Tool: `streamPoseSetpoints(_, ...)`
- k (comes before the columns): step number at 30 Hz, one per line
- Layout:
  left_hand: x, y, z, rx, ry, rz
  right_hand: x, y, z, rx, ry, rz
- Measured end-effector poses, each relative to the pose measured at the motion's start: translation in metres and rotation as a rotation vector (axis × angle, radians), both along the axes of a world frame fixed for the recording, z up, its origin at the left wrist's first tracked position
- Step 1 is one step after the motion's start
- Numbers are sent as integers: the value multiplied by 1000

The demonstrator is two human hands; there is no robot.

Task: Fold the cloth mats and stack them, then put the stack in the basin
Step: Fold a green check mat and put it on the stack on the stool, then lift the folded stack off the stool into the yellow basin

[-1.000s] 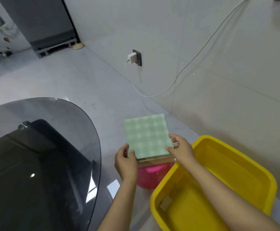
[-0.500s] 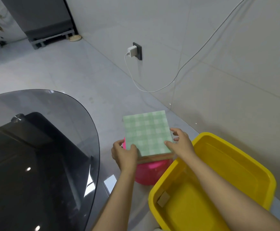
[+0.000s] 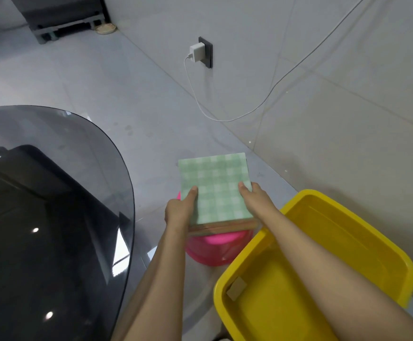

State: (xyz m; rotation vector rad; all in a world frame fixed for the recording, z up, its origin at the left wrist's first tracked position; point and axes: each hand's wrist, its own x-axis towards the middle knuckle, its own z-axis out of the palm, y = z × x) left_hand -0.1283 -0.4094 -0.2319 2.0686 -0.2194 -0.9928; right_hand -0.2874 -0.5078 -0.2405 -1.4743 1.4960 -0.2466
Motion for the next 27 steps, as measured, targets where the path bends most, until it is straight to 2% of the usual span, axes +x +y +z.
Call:
streamPoseSetpoints(9,1,0,-22,-21,-41,-32,3,2,-12,-1,58,-7)
streamPoseSetpoints(19,-8,2,3,-96,12,-61,-3,7,-3,-29,-117,-60)
streamPoseSetpoints(24,-18,9,14,-249,-131,-172,-8,20,13,-194,-245,-103)
streamPoseSetpoints(27,-22,11,25,-309,-289,-319,-15,22,24,-274,-182,-10)
